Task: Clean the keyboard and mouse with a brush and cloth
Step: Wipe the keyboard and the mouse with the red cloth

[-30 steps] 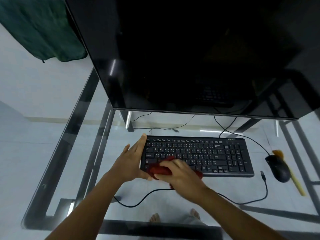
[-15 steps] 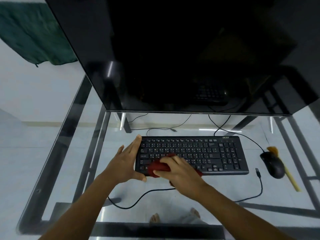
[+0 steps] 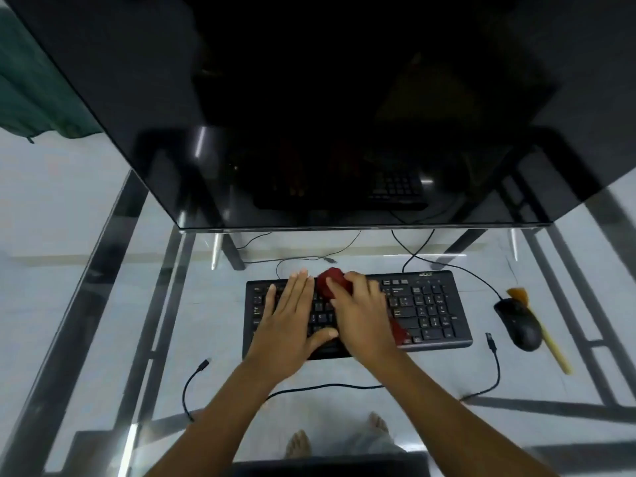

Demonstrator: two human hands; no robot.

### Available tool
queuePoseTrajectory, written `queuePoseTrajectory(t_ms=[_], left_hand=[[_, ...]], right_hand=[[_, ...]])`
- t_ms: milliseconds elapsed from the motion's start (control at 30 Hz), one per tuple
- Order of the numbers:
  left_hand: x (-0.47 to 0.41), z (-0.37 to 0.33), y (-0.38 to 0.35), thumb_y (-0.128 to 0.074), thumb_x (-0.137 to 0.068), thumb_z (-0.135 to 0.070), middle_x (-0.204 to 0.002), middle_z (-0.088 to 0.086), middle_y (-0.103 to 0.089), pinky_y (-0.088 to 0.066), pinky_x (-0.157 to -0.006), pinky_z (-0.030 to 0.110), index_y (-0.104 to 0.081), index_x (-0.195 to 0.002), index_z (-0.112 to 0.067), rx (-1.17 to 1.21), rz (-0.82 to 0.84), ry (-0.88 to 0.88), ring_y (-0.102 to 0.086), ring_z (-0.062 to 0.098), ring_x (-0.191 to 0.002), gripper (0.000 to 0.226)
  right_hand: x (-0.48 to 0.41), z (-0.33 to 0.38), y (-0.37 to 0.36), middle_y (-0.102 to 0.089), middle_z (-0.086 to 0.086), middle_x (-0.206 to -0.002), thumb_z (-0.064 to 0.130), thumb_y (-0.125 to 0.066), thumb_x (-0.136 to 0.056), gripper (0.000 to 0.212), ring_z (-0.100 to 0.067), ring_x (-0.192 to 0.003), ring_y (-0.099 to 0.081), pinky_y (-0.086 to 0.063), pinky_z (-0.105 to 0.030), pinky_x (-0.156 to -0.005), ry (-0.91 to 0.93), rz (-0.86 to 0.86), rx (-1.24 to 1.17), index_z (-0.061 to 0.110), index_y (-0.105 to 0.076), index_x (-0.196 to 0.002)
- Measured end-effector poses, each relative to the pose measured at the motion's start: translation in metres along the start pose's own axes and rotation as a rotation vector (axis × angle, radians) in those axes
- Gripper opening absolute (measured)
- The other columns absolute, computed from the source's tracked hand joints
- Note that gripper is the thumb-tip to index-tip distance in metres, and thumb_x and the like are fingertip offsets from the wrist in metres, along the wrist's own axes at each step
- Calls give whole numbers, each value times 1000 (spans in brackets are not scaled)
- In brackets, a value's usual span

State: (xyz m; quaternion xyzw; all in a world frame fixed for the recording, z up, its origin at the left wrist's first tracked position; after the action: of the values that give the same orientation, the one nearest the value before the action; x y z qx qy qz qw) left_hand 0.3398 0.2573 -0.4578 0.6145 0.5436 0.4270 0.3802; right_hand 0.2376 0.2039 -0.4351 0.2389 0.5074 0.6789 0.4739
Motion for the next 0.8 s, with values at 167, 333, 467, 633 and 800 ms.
queuePoseTrajectory(t_ms=[167,333,467,633,800], left_hand=[[0,1,-23,-1,-89,-73,-161,5,0,-1,-118,47,-9,-153,-10,-122,5,1,8,17,-148,90],[-3,-5,-26,-13,-92,-71,-160,11,-15,-11,-116,52,-22,-150,-3,-161,27,8,-8,24,-148,90],[-2,-3,-30,-12,-90,-74,-160,12,-12,-12,-115,51,-21,-150,-2,-200,44,-10,-8,25,-148,94],[-6,-6,-27,-14,-88,-76,-160,10,-13,-11,-116,51,-20,-151,-4,-213,22,-14,-6,23,-149,96],[-7,-6,-29,-16,-88,-76,-159,11,-16,-9,-116,51,-22,-150,-3,-226,20,-6,-9,24,-148,95]], right_hand=[[-4,-38,12,-57,-14,-124,17,-60,-88,43,-36,-106,-53,-50,-45,-86,86,29,137,23,-59,-130],[-2,-55,23,-58,-12,-119,16,-60,-90,31,-34,-107,-51,-47,-50,-89,-141,-31,21,29,-61,-118],[24,15,-9,-52,-8,-133,29,-56,-91,41,-28,-111,-51,-49,-41,-92,245,158,-23,24,-54,-132],[10,-114,40,-57,-16,-124,15,-62,-89,43,-33,-103,-50,-51,-47,-85,-204,-90,117,21,-58,-131],[27,-61,25,-57,-12,-124,30,-61,-88,38,-30,-104,-55,-53,-45,-89,-45,-4,30,28,-60,-126]])
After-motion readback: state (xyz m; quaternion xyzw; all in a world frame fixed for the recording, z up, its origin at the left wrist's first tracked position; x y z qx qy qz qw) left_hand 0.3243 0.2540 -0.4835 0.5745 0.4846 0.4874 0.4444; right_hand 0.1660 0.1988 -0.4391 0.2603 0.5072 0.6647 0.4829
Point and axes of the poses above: each hand's wrist, its own x-axis away from the middle knuckle, its own y-axis out of the back of the hand, z = x × y, the point moved 10 cm from there along -x, towards the middle knuckle
